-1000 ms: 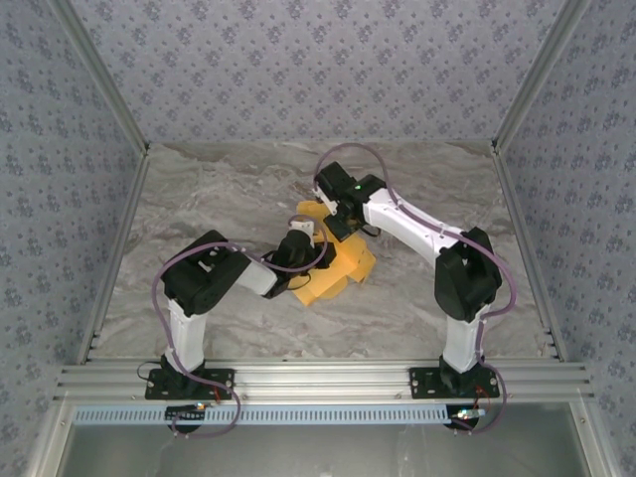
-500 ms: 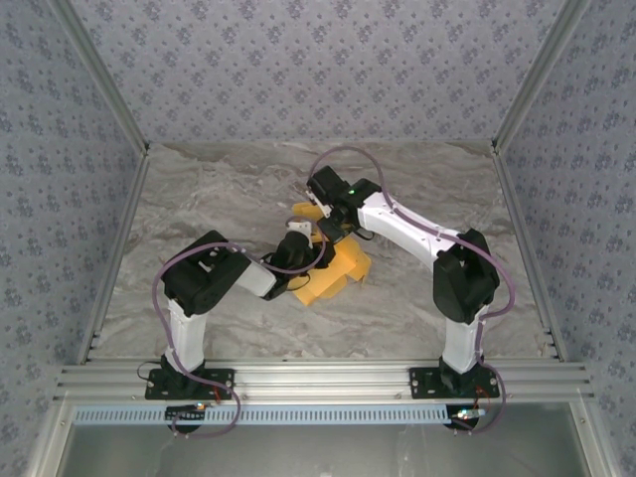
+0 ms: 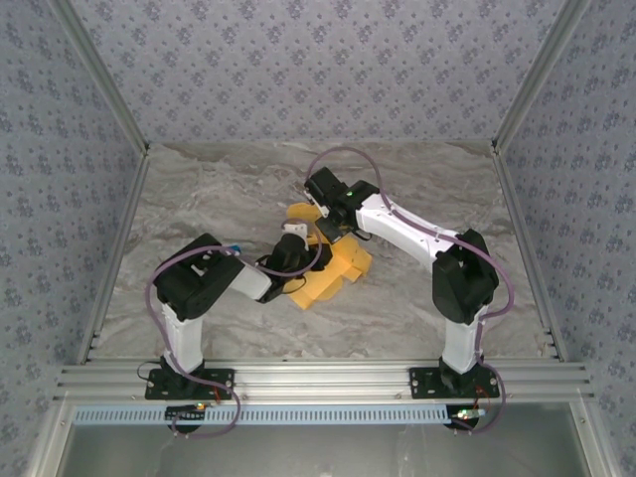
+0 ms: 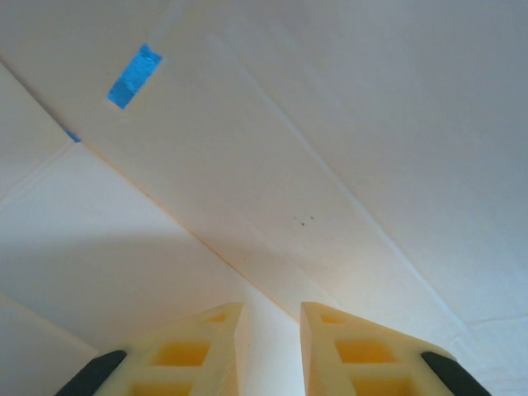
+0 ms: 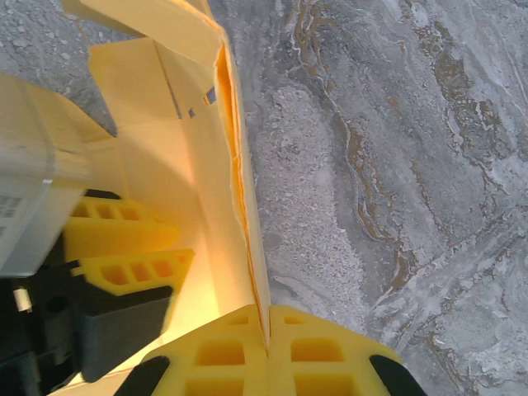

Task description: Fold the paper box

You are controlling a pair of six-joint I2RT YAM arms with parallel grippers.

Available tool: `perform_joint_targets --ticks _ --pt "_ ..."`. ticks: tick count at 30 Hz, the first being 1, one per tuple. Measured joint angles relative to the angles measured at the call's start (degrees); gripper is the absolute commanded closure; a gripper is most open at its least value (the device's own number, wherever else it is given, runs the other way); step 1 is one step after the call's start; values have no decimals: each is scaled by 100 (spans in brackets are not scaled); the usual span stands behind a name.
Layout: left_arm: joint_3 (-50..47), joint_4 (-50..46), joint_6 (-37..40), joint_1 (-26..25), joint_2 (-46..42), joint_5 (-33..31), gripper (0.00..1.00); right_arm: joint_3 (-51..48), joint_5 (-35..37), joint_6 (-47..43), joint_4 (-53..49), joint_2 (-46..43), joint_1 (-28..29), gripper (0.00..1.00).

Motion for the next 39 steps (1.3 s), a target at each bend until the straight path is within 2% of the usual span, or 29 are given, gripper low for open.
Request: perform_joint_targets --ticks 6,16,28,39 --pt "-203 -334 61 9 -391 -59 69 -11 247 -286 52 0 -31 100" --pt "-568 -649 125 20 -949 -59 66 -11 575 -841 188 0 -61 100" --pt "-699 -1008 238 52 -1049 -52 74 -42 850 -1300 225 0 -160 100" --pt "-894 -354 -50 52 -846 -28 75 -424 1705 -1534 669 2 260 100"
